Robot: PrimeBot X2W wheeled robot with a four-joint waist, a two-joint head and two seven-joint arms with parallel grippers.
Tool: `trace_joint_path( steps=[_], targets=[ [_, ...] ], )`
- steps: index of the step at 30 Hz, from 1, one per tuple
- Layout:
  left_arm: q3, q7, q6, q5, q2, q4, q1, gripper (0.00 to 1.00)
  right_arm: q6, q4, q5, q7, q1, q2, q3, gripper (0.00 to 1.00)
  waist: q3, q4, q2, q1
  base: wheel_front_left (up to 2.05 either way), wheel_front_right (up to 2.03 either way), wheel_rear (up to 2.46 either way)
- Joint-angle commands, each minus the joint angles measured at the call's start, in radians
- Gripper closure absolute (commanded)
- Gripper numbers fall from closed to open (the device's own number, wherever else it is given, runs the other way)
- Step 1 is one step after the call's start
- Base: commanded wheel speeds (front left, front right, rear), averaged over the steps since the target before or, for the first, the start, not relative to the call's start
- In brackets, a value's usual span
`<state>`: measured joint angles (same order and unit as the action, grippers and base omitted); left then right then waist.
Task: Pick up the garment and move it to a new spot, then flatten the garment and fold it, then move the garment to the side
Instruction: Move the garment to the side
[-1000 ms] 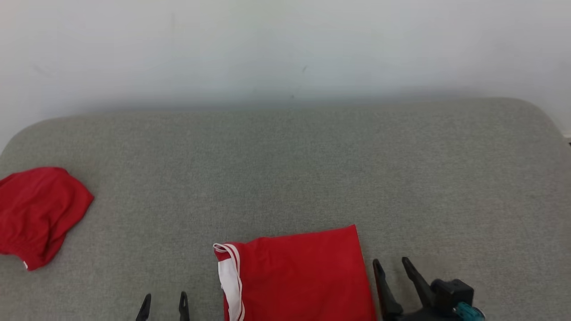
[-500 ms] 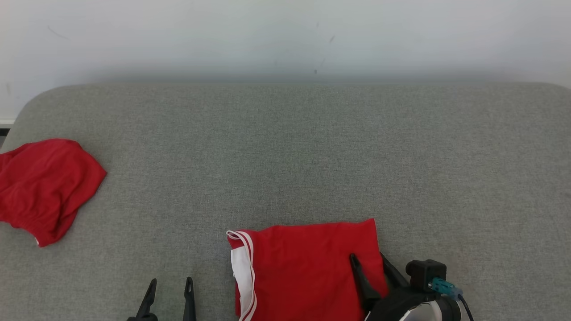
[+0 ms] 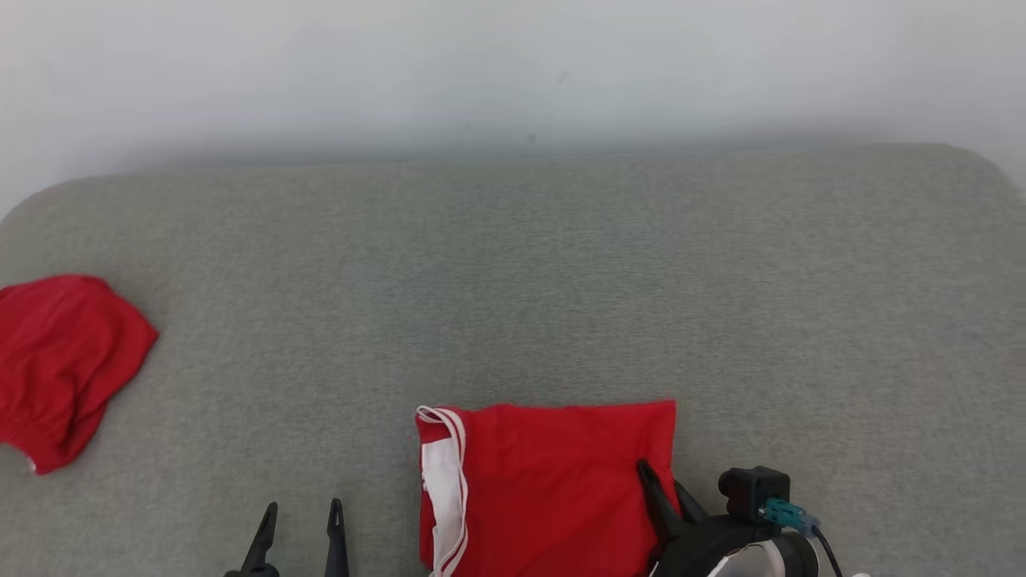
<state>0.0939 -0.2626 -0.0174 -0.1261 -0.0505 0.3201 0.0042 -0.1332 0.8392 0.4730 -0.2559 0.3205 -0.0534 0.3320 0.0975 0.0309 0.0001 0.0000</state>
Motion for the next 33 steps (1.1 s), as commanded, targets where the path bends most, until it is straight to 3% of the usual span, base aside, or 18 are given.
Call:
trace_joint_path(
  steps=[1, 15, 25, 29, 33],
  targets=[
    [-0.002, -0.003, 0.002, -0.009, 0.000, -0.001, 0.014, 0.00, 0.005, 0.014, -0.009, -0.005, -0.010, -0.012, -0.017, 1.00, -0.024, -0.061, -0.0001, 0.0000, 0.00, 0.00, 0.00],
    [0.027, -0.003, 0.003, -0.021, 0.000, -0.011, -0.008, 0.00, 0.004, -0.026, -0.033, -0.010, -0.035, -0.001, -0.050, 1.00, -0.026, -0.323, -0.0001, 0.0000, 0.00, 0.00, 0.00],
    [0.020, -0.003, 0.017, 0.002, 0.000, -0.014, -0.036, 0.00, 0.004, -0.082, -0.018, -0.010, -0.021, 0.003, -0.016, 1.00, 0.025, -0.509, -0.0001, 0.0000, 0.00, 0.00, 0.00],
    [0.017, -0.003, 0.026, 0.014, -0.001, -0.012, -0.047, 0.00, 0.004, -0.104, -0.014, -0.010, -0.031, 0.003, -0.008, 1.00, 0.040, -0.565, -0.0001, 0.0000, 0.00, 0.00, 0.00],
    [0.027, -0.003, 0.043, 0.032, -0.001, 0.003, -0.071, 0.00, 0.004, -0.138, -0.010, -0.010, -0.052, 0.004, -0.034, 1.00, 0.060, -0.574, -0.0001, 0.0000, 0.00, 0.00, 0.00]
  ],
)
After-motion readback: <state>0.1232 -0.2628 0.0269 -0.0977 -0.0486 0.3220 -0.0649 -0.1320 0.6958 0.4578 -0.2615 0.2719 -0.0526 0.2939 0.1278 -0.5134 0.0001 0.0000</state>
